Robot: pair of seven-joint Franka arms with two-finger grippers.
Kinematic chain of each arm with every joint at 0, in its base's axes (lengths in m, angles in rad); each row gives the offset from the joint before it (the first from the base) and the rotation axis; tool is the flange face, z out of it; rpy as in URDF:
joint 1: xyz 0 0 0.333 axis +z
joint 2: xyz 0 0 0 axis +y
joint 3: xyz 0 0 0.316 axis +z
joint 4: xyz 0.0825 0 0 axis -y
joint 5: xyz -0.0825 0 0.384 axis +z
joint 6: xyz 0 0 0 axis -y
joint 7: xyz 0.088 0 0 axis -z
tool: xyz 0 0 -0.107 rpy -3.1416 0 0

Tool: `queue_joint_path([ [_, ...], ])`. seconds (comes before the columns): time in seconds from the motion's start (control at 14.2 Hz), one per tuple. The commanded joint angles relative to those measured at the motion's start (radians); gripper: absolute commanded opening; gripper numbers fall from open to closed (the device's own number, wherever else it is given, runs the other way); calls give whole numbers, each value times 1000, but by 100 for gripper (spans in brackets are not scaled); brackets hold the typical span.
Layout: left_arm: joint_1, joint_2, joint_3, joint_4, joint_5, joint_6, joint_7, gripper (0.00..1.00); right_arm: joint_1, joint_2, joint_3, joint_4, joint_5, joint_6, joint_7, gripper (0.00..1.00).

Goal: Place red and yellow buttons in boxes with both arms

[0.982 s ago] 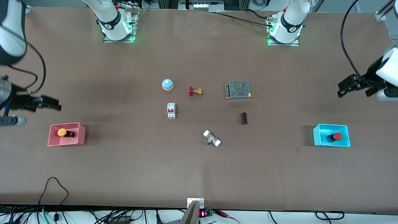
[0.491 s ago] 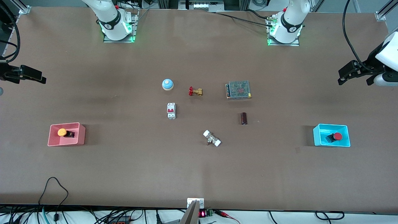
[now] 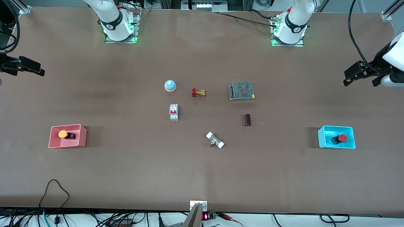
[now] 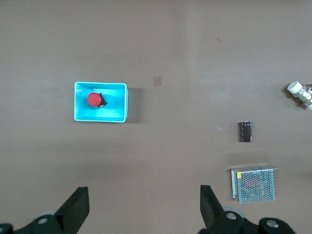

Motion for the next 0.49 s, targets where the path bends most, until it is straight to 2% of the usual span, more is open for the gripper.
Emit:
queue_joint_path([
  [0.0,-122,-26,136,-17,-15,1,29,100,-3,-36,7,-31,-12,-10,22,100],
  [0.42,-106,-28,154,-15,-46,-19,11,100,-6,-39,7,-31,-11,-14,22,100],
])
